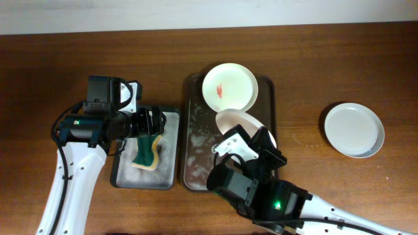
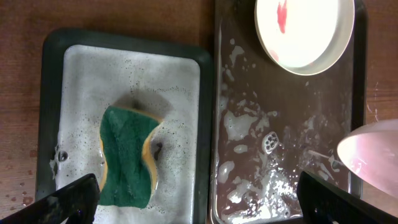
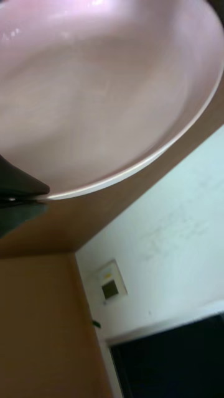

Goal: Clean dirty plates on tray and stack at the side
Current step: 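Lift the pink plate with the right gripper and stack it on the right plate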

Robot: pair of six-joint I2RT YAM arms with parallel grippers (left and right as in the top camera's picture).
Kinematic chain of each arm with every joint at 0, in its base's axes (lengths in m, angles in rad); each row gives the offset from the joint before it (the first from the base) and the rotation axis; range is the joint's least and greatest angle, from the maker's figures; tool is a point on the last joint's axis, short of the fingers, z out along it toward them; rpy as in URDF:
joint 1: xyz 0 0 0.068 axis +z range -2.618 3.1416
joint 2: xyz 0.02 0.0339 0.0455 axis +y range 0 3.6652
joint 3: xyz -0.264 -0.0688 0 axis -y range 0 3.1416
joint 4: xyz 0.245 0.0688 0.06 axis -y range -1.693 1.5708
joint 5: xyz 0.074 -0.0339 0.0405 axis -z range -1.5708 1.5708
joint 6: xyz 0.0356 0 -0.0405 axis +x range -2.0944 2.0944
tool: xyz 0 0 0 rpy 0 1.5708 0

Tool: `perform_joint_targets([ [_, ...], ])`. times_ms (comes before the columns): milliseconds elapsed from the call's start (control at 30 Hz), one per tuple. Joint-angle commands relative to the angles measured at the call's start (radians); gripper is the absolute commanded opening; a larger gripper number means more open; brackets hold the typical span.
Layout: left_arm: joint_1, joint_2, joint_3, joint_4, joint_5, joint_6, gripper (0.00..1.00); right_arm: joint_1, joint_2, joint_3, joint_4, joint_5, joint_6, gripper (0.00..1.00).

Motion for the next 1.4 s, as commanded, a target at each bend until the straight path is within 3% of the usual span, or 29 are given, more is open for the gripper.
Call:
perform_joint_targets([
  [0, 0.004, -0.005, 0.015, 0.0, 0.018, 0.01, 1.0, 0.021, -0.014, 0.022, 0.009, 0.097, -0.036, 0.04],
  [700, 0.004, -0.005, 0.015, 0.0, 0.018, 0.01, 0.99, 0.02, -0.014, 0.022, 0.016, 0.097, -0.035, 0.04],
  [733, 0.004, -0.005, 0.015, 0.0, 0.018, 0.01, 0.99, -0.008, -0.014, 0.022, 0.069, -0.029, 0.045, 0.04],
  [767, 0.004, -0.005, 0.015, 0.0, 0.018, 0.01, 0.99, -0.007, -0.014, 0.022, 0.076, -0.163, -0.028, 0.04],
  [800, 0.004, -0.005, 0.015, 0.0, 0.018, 0.01, 1.0, -0.016, -0.014, 0.022, 0.068, -0.085, -0.016, 0.04],
  [833, 0.004, -0.005, 0.015, 0.0, 0.018, 0.01, 0.99, -0.067, -0.015, 0.022, 0.091, -0.031, 0.122, 0.04],
  [867, 0.004, -0.005, 0.015, 0.0, 0.018, 0.01, 0.99, -0.166, -0.016, 0.023, 0.054, -0.317, 0.161, 0.04],
  [900, 0.004, -0.005, 0.015, 0.0, 0.018, 0.01, 0.99, -0.29, -0.016, 0.024, 0.006, -0.407, 0.346, 0.04],
  [933, 0.004, -0.005, 0.015, 0.0, 0.018, 0.01, 0.99, -0.441, -0.017, 0.034, -0.002, -0.674, 0.41, 0.04],
  [967, 0.004, -0.005, 0.015, 0.0, 0.018, 0.01, 0.99, -0.597, -0.017, 0.052, 0.001, -0.916, 0.415, 0.04],
  [1067, 0.004, -0.005, 0.015, 0.0, 0.018, 0.01, 0.99, -1.081, -0.016, 0.086, 0.001, -1.386, 0.415, 0.04],
  [1100, 0.004, -0.005, 0.015, 0.0, 0.018, 0.01, 0.99, -1.207, -0.011, 0.086, 0.0, -1.456, 0.415, 0.04],
  [1133, 0.004, -0.005, 0.015, 0.0, 0.018, 0.01, 0.99, -1.426, 0.012, 0.086, 0.005, -1.487, 0.415, 0.04],
  [1233, 0.004, -0.005, 0.015, 0.0, 0.018, 0.01, 0.99, -1.757, 0.146, 0.086, 0.07, -1.479, 0.416, 0.04],
  [1367, 0.004, -0.005, 0.015, 0.0, 0.018, 0.01, 0.99, -1.912, 0.399, 0.086, 0.122, -1.402, 0.471, 0.04],
])
